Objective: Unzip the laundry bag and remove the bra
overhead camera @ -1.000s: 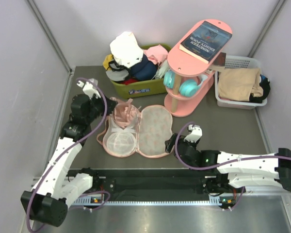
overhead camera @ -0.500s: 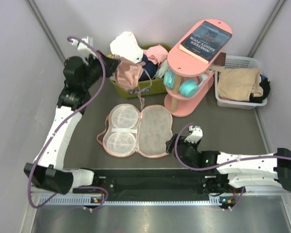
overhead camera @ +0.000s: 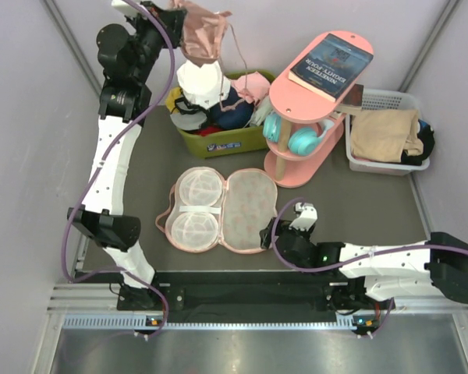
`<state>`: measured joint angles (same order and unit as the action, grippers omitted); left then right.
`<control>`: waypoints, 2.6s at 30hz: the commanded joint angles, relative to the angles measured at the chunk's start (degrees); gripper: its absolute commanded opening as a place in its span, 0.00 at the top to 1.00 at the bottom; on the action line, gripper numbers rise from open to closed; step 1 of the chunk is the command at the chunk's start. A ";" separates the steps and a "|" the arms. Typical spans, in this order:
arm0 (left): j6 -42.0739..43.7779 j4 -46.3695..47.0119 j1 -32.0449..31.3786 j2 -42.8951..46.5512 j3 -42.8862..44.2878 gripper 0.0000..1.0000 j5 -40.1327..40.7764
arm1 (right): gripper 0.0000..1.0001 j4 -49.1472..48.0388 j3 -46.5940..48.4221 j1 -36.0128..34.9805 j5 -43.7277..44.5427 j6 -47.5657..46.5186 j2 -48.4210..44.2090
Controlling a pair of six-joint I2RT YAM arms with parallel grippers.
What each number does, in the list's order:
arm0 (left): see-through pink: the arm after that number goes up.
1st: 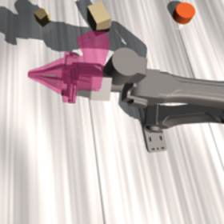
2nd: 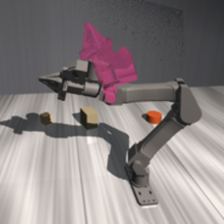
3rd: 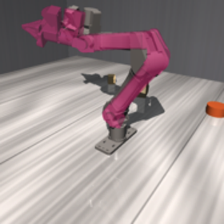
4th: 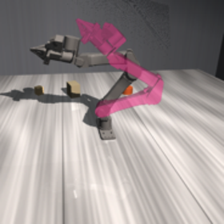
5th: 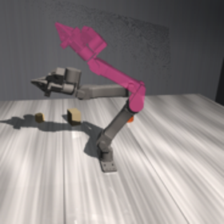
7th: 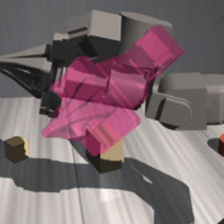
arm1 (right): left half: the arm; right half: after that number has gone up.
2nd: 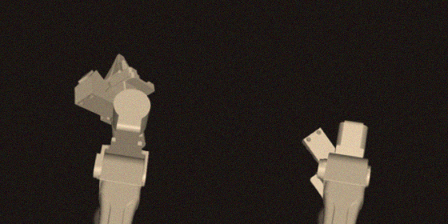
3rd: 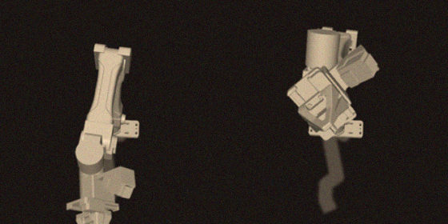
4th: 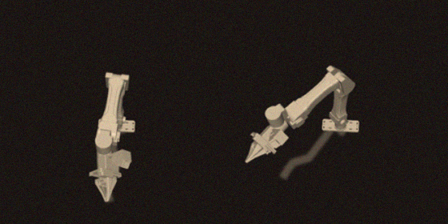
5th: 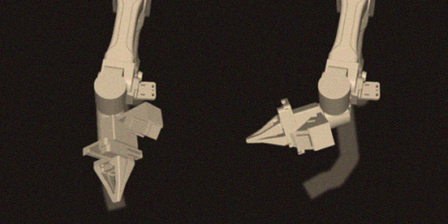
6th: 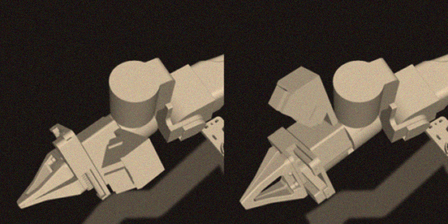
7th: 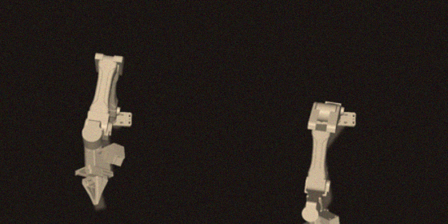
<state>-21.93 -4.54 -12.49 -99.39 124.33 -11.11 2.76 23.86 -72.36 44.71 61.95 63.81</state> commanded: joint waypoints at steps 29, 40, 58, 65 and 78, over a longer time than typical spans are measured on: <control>3.57 8.93 -2.01 -17.60 -20.18 0.91 5.22 | 0.06 -3.03 0.75 0.37 -0.59 -0.52 1.14; 3.39 8.75 -2.01 -9.25 -24.23 0.19 7.42 | 0.06 -0.75 0.49 0.29 0.91 -0.34 -0.79; 6.20 4.71 -1.92 1.57 -24.93 0.12 11.38 | 0.06 3.47 -0.92 0.64 3.72 0.63 -5.36; 6.28 2.51 -3.41 6.84 -28.96 0.15 12.33 | 0.10 4.71 -0.92 5.11 0.83 -3.23 -7.65; 9.99 -7.14 -12.91 26.79 -47.69 0.14 25.09 | 0.14 2.77 4.79 12.77 -9.37 -13.96 0.51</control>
<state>-11.25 -7.03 -25.30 -79.11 81.58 9.50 6.70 23.42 -60.20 38.44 52.64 59.99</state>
